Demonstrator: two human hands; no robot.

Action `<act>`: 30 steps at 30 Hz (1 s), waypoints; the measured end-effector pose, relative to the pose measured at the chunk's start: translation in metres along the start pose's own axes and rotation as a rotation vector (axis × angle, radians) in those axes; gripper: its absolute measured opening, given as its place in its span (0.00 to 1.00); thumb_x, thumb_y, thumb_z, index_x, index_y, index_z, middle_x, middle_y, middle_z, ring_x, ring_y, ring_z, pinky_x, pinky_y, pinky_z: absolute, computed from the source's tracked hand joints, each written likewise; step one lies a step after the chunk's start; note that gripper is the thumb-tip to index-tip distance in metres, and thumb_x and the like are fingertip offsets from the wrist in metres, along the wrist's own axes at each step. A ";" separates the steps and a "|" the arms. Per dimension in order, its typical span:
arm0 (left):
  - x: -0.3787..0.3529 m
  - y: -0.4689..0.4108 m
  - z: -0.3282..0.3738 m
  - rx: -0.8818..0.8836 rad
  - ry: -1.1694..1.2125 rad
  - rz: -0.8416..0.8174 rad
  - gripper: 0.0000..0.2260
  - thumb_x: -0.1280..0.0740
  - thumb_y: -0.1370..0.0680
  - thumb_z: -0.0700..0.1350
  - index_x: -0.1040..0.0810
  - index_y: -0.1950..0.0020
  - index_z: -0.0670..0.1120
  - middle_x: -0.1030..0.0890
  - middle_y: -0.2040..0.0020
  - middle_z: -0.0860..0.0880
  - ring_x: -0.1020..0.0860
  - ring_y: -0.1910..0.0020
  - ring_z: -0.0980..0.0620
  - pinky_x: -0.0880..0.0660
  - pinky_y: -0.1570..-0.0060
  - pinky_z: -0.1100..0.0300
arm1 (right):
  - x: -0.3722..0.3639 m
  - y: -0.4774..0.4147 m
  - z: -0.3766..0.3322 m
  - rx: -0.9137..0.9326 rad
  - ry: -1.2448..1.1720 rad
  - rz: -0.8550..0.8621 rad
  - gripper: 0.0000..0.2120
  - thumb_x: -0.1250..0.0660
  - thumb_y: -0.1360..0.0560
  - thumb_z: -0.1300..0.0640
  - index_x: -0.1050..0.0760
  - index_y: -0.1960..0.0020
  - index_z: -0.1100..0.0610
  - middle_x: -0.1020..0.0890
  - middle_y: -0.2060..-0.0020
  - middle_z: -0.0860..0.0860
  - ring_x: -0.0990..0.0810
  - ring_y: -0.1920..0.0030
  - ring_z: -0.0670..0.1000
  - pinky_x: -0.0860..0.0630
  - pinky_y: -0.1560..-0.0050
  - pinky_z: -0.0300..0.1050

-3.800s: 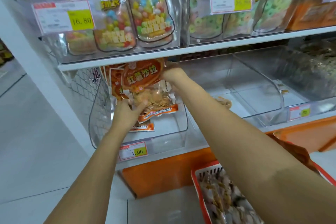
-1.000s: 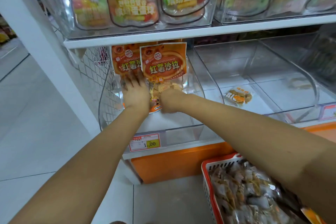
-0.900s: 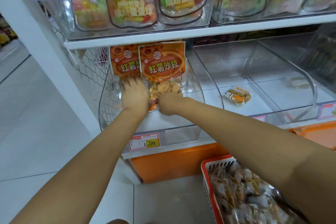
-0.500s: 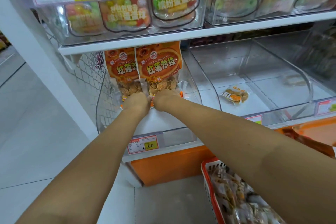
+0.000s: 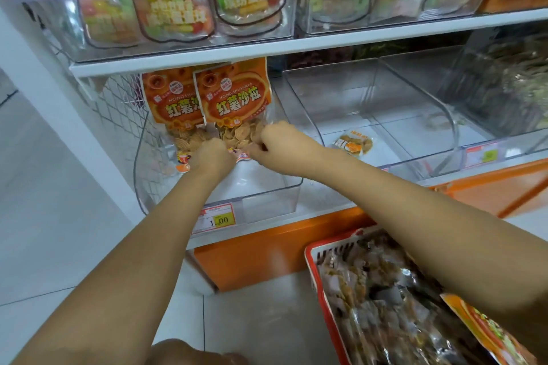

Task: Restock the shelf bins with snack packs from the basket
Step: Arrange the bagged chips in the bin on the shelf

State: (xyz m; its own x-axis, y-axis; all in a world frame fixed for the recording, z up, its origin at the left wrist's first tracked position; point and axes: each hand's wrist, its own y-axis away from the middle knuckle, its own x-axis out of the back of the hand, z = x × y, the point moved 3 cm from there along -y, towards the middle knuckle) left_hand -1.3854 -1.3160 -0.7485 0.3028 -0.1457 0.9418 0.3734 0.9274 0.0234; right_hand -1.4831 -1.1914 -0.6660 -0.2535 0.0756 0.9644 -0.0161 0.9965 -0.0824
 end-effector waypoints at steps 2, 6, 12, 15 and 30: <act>0.002 0.007 0.004 -0.014 0.050 0.021 0.13 0.37 0.22 0.45 0.22 0.50 0.35 0.19 0.50 0.35 0.22 0.52 0.36 0.28 0.60 0.52 | 0.010 0.039 0.001 0.045 -0.035 -0.032 0.18 0.39 0.21 0.51 0.30 0.67 0.57 0.28 0.71 0.50 0.28 0.66 0.51 0.38 0.70 0.38; 0.012 0.026 0.019 -0.026 0.110 0.206 0.15 0.37 0.22 0.42 0.28 0.37 0.38 0.29 0.34 0.37 0.28 0.39 0.37 0.29 0.45 0.50 | 0.005 0.095 0.036 -0.067 -0.136 -0.109 0.19 0.36 0.22 0.49 0.25 0.65 0.62 0.20 0.69 0.53 0.25 0.67 0.49 0.31 0.64 0.39; -0.001 0.037 0.041 -0.055 0.056 0.086 0.25 0.34 0.23 0.44 0.37 0.29 0.38 0.38 0.30 0.34 0.32 0.35 0.33 0.30 0.40 0.46 | -0.007 0.152 0.122 -0.415 -0.039 -0.085 0.15 0.35 0.24 0.49 0.23 0.62 0.60 0.20 0.63 0.54 0.22 0.58 0.53 0.30 0.60 0.44; -0.005 0.043 0.050 -0.126 0.062 0.084 0.26 0.33 0.24 0.44 0.35 0.29 0.40 0.33 0.33 0.35 0.33 0.34 0.36 0.31 0.39 0.47 | -0.012 0.181 0.154 -0.597 0.051 -0.183 0.16 0.31 0.27 0.47 0.20 0.54 0.61 0.18 0.55 0.55 0.21 0.52 0.55 0.29 0.56 0.43; 0.018 0.067 0.034 0.020 0.187 0.249 0.22 0.33 0.24 0.42 0.31 0.33 0.35 0.33 0.34 0.34 0.32 0.36 0.35 0.33 0.36 0.48 | -0.071 0.216 0.134 -0.481 0.510 -0.096 0.14 0.41 0.24 0.60 0.24 0.41 0.58 0.27 0.37 0.56 0.32 0.36 0.58 0.35 0.38 0.50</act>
State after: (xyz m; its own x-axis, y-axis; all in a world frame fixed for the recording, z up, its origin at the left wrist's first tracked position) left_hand -1.3845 -1.2451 -0.7189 0.5392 0.0274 0.8417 0.2512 0.9488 -0.1917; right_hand -1.5987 -0.9867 -0.7855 0.2146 -0.1228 0.9689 0.4431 0.8963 0.0155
